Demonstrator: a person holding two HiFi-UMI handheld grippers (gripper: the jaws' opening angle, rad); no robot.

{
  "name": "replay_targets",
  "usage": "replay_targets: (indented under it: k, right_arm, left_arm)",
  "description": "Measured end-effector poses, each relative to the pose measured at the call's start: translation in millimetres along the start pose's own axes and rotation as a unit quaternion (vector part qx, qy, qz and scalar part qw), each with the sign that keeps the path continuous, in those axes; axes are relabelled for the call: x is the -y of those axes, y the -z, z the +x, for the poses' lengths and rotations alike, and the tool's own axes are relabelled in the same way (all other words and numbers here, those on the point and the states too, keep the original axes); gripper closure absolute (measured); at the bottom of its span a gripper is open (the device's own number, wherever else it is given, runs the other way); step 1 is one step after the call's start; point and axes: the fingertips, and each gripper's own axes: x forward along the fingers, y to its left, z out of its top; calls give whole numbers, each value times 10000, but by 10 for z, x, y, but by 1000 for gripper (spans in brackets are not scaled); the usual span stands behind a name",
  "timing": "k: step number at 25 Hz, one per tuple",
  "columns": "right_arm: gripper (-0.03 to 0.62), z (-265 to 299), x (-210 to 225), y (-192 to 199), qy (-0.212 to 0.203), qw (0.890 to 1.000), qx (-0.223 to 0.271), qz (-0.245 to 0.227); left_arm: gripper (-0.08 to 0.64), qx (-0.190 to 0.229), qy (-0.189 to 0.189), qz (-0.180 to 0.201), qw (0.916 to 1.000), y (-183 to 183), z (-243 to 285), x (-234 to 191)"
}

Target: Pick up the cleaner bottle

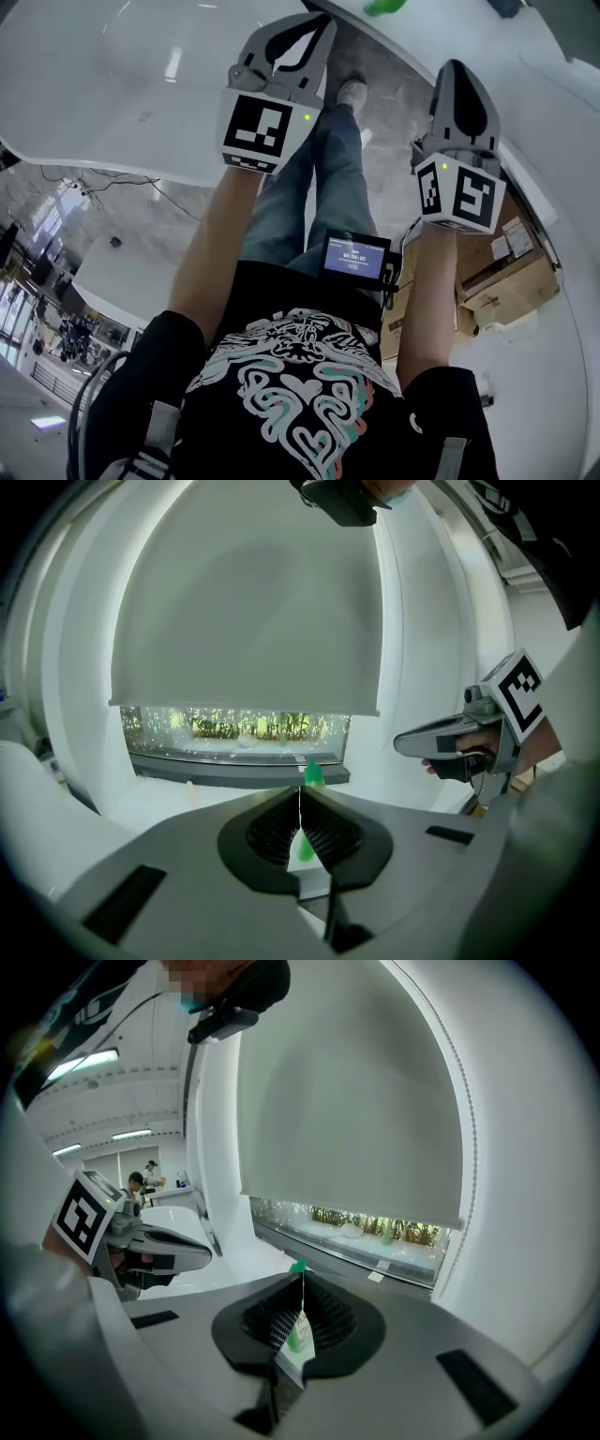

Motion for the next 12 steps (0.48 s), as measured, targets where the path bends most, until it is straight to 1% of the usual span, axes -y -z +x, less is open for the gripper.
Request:
replay_targets:
  k: [4,9,12]
  right_arm:
    - [565,63,-29,191,-22,9999,-137,12]
    - [565,183,-12,312,-62,9998,-167,-17]
    - [565,256,8,390,-66,9998,-192,-70]
  left_arm:
    - [543,-90,-30,10,10000,147,67,-10]
    - [543,-240,-350,-76,9991,342,189,-125]
    - [541,-328,-423,-93,9985,470,250,-137]
